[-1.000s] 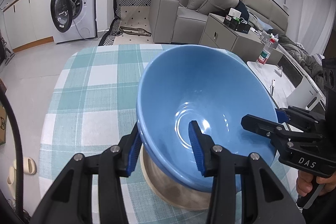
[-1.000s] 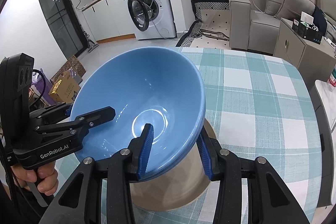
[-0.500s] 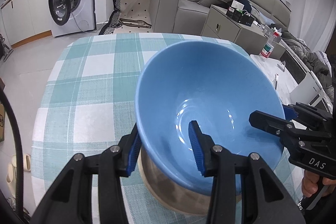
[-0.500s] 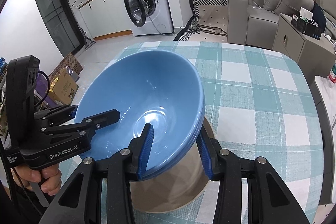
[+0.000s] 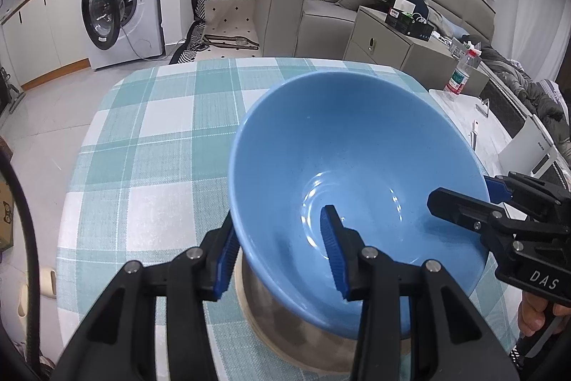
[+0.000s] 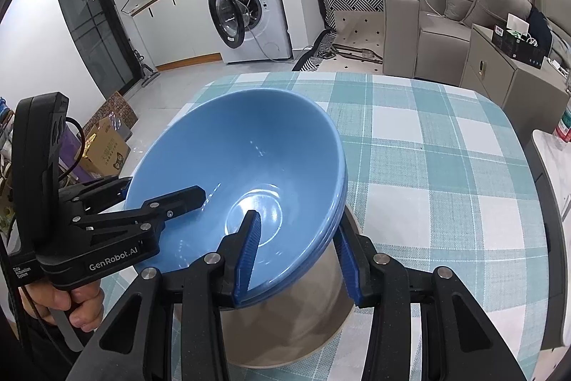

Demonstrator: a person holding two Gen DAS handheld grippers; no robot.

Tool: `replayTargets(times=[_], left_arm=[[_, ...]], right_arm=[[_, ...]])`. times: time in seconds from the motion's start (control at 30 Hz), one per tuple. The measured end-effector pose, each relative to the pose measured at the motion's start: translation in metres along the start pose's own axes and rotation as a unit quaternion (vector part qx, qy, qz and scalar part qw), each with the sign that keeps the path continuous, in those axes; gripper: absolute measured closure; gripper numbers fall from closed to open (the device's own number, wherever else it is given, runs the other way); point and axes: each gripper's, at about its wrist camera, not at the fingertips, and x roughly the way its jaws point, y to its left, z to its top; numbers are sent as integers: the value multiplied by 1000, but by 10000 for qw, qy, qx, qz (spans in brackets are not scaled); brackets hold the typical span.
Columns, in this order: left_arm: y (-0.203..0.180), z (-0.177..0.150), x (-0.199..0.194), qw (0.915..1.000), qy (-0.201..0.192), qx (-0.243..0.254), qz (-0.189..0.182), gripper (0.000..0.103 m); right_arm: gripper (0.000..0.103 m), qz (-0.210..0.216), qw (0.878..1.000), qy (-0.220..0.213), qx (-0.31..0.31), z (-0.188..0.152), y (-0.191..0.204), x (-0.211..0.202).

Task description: Organize plates and bowls

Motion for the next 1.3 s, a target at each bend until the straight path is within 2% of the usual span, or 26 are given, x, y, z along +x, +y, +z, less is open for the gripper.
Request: replayTargets(times=[0.13, 0.3, 0.4, 0.43, 0.5, 0.53, 0.57, 0.63, 0.73, 0.87, 1.03, 1.13, 1.3], left_arm=[[0, 0, 1, 10000, 16, 15, 8, 59], [-1, 0, 1, 10000, 19, 51, -10, 51], [-3, 0, 0, 10000, 8, 90, 14, 44], [-4, 0, -1, 10000, -7, 84, 4, 38], [-3, 0, -4, 10000, -58, 54, 36, 36], [-3, 0, -7, 9999, -99, 59, 76, 31], [-3, 0, -10, 9998, -153, 62, 97, 21], [-1, -2, -17, 9995, -286, 36, 146, 10], [-1, -5, -28, 9990, -421, 95, 147, 2], [0, -13, -45, 9968, -746, 196, 198, 0], [6, -26, -62, 9949, -977, 132, 232, 0], [9, -35, -71, 9925, -1147, 126, 402, 0], [9, -53, -81, 9902, -1305, 176, 472, 0]], right_arm=[[61, 12, 10000, -8, 4, 0, -1, 0], [60, 33, 10000, -49, 40, -2, -3, 1], [55, 78, 9999, -95, 29, -2, -3, -2], [52, 88, 9999, -139, 21, -2, -3, -4], [41, 71, 9998, -202, 35, -2, -5, -7], [28, 72, 9997, -246, 58, -2, -6, -9], [16, 99, 9995, -282, 87, -2, -8, -11], [12, 157, 9992, -344, 105, -2, -10, -16], [0, 75, 9990, -431, 1, -3, -11, -21], [0, 68, 9983, -543, -204, -10, -9, -29], [0, 95, 9958, -838, -354, -22, -8, -40], [0, 141, 9948, -922, -409, -30, -7, -45], [0, 227, 9931, -1050, -467, -45, -3, -53]])
